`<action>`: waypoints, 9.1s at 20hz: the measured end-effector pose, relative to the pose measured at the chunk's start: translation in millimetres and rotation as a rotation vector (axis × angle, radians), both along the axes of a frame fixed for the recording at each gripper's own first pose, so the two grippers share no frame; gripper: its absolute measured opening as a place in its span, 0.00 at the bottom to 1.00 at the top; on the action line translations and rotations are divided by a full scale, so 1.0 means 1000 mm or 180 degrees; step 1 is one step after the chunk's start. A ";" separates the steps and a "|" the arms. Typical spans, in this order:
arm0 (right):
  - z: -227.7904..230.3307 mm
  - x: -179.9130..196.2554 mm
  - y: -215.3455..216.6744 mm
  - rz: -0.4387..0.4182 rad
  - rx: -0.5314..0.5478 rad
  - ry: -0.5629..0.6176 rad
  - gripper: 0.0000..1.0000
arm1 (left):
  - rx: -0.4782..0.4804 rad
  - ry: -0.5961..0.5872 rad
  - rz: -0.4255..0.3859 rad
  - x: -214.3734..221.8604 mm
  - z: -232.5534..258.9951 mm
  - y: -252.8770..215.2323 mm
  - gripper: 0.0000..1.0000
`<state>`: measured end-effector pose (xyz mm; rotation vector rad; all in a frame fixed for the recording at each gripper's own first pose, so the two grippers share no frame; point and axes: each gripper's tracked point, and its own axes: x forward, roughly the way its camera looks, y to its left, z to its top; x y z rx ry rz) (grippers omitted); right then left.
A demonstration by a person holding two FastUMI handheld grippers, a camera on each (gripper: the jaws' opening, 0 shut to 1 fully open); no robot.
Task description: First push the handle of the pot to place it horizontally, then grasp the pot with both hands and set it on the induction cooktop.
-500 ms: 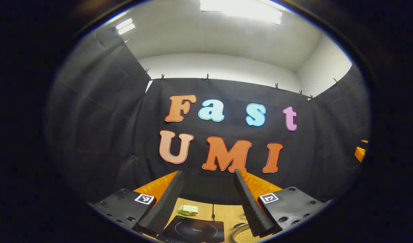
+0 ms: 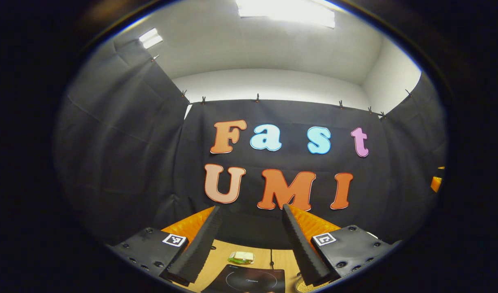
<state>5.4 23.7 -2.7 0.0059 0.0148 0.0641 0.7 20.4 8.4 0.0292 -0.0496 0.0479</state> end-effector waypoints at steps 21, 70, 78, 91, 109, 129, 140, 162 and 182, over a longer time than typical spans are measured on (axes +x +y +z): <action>-0.078 -0.030 0.021 0.0227 0.0154 0.0651 0.92 | 0.0042 0.0014 -0.0050 0.003 -0.020 -0.002 0.98; -0.459 -0.161 0.179 0.1001 0.1896 0.4853 0.00 | 0.0400 0.0265 0.0464 0.001 -0.088 0.066 0.96; -0.493 -0.155 0.159 0.0578 0.1763 0.4947 0.00 | 0.0407 0.0411 0.0525 0.003 -0.107 0.080 0.96; -0.513 -0.127 0.119 0.0348 0.1451 0.4913 0.00 | 0.0464 0.0571 0.0611 0.008 -0.128 0.087 0.97; -0.535 -0.078 0.072 -0.0120 0.1271 0.4796 0.00 | 0.0535 0.0641 0.0512 0.003 -0.139 0.099 0.97; -0.561 -0.018 0.030 -0.0483 0.1452 0.4742 0.00 | 0.0437 0.1081 0.0233 0.026 -0.196 0.078 0.97; -0.560 -0.003 0.009 -0.0457 0.1473 0.4588 0.00 | 0.0252 0.1613 -0.0096 0.031 -0.263 0.040 0.98; -0.514 0.037 0.022 0.0074 0.1248 0.4033 0.67 | -0.0081 0.2891 -0.1070 0.032 -0.402 -0.133 0.96; -0.538 0.043 0.006 0.0053 0.0429 0.3866 0.89 | 0.0067 0.3730 -0.1054 0.033 -0.534 -0.187 0.94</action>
